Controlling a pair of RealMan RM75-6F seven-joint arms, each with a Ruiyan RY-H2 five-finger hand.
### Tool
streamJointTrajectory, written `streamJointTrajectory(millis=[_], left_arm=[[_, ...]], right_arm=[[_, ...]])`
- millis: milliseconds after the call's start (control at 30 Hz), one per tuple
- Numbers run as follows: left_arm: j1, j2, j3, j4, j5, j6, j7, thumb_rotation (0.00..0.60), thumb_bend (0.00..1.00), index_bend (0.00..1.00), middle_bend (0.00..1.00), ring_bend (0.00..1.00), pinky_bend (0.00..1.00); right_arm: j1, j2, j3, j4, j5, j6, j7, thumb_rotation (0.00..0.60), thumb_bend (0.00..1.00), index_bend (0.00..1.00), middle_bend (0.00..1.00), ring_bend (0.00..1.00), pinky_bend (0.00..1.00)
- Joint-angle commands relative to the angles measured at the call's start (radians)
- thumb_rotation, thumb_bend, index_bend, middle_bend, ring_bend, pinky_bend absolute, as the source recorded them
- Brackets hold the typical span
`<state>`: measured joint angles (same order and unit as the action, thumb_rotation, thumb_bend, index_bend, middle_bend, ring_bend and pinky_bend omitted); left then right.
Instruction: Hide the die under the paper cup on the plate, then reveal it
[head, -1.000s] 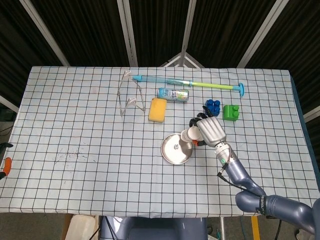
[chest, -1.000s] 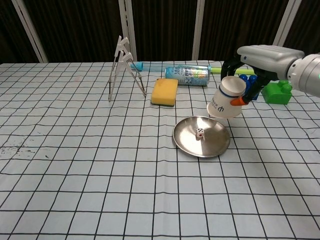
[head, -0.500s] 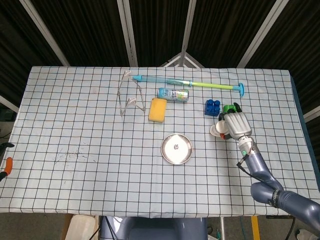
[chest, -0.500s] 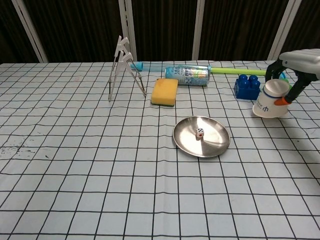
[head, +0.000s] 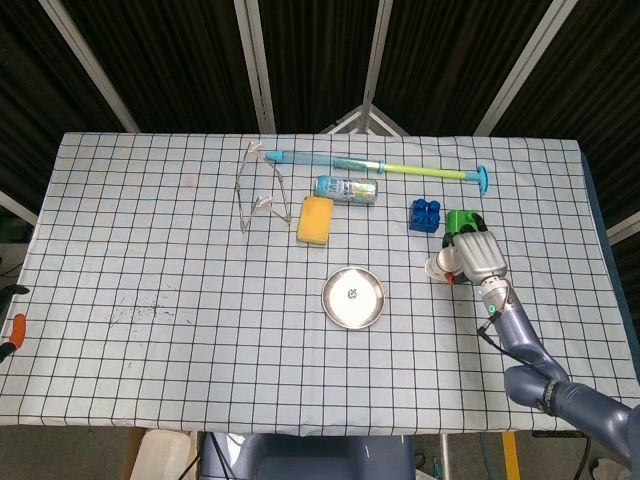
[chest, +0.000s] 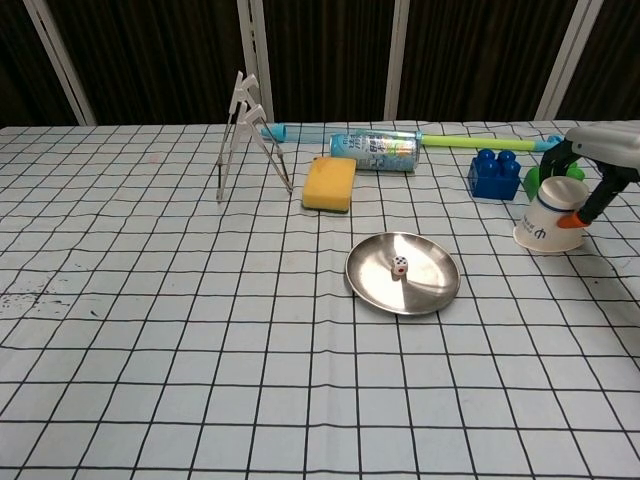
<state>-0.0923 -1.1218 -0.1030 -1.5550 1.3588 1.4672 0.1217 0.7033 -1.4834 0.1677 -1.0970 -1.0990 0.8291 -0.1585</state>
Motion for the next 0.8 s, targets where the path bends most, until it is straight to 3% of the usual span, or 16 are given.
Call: streamJointTrajectory(millis=[33,200,333,467,600,800], left_arm=[[-0.001,0.0,0.001,0.0,0.001,-0.003,0.001,0.6,0.7,0.33,0.0,0.0,0.12],[-0.002,-0.001,0.002,-0.001,0.001,-0.003,0.003,0.6,0.7,0.34,0.0,0.0,0.12],[0.0,0.0,0.002,-0.002,0.003,0.002,0.0,0.6,0.69,0.33,0.0,0.0,0.12],[0.002,0.005,0.001,-0.003,0.004,0.004,-0.012,0.6,0.7,0.32,0.0,0.0,0.12],[0.007,0.011,-0.001,-0.001,0.01,0.015,-0.037,0.6,0.7,0.32,0.0,0.0,0.12],[0.017,0.023,0.0,-0.001,0.021,0.029,-0.071,0.6,0.7,0.31,0.0,0.0,0.12]], right_arm=[[-0.003,0.01,0.004,-0.008,0.014,-0.001,-0.015,0.6,0.11,0.21,0.18,0.08,0.0],[-0.009,0.042,0.01,-0.049,0.043,0.009,-0.065,0.6,0.1,0.04,0.09,0.01,0.0],[-0.015,0.103,0.003,-0.133,0.078,-0.006,-0.119,0.6,0.08,0.0,0.05,0.0,0.0],[-0.038,0.198,-0.011,-0.29,0.123,0.023,-0.196,0.6,0.08,0.0,0.04,0.0,0.0],[-0.136,0.292,-0.02,-0.508,0.077,0.212,-0.195,0.6,0.08,0.0,0.04,0.02,0.0],[-0.322,0.349,-0.135,-0.649,-0.134,0.495,-0.176,0.6,0.08,0.08,0.09,0.07,0.0]])
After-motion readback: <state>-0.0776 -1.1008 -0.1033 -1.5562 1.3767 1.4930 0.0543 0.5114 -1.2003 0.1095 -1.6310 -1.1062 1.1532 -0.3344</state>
